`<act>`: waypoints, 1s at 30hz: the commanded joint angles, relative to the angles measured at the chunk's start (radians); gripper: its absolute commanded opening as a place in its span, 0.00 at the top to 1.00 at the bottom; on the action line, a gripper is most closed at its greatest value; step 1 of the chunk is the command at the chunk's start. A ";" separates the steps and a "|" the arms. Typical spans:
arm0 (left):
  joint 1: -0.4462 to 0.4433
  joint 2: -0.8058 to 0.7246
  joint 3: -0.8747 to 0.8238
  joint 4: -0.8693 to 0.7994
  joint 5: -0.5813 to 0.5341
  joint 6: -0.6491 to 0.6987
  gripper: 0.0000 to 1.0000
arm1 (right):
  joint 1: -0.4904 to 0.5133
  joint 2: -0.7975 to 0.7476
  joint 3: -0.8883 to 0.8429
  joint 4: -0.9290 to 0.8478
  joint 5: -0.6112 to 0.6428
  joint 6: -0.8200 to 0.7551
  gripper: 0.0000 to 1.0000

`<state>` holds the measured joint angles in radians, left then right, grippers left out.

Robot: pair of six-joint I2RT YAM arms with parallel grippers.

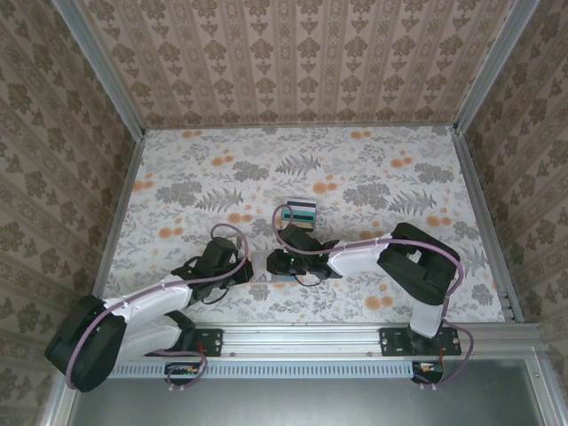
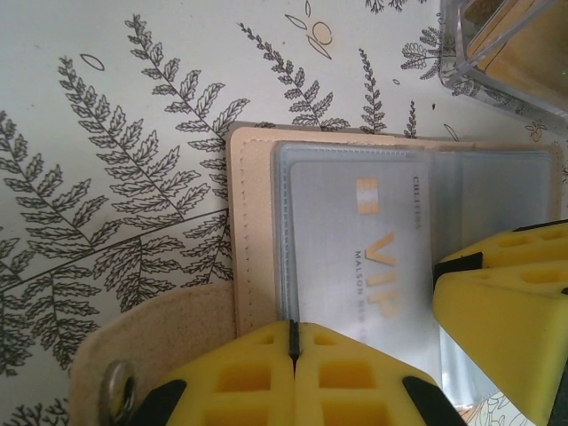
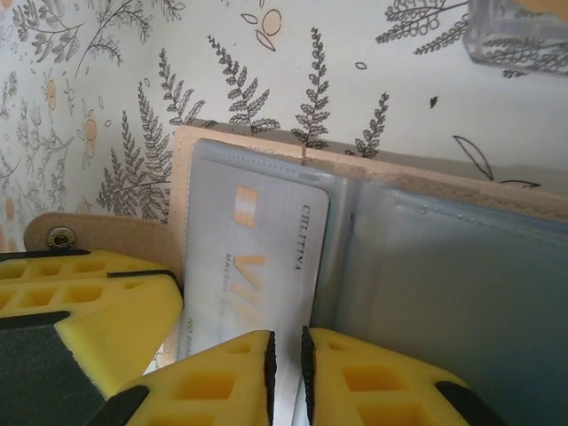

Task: Take the credit cards out of the card holder

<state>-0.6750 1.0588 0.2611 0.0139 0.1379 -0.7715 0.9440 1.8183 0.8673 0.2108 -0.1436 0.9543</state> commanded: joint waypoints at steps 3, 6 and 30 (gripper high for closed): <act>-0.011 -0.008 -0.013 -0.031 -0.017 -0.015 1.00 | 0.010 -0.029 0.015 -0.129 0.065 0.012 0.79; -0.013 -0.006 -0.013 -0.031 -0.017 -0.015 1.00 | 0.010 -0.012 0.022 -0.134 0.056 0.017 0.79; -0.050 0.029 -0.006 -0.010 -0.026 -0.025 1.00 | 0.006 0.029 0.001 0.009 -0.033 0.053 0.98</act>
<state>-0.7074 1.0660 0.2615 0.0139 0.1066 -0.7860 0.9432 1.8210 0.8818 0.1768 -0.1432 0.9989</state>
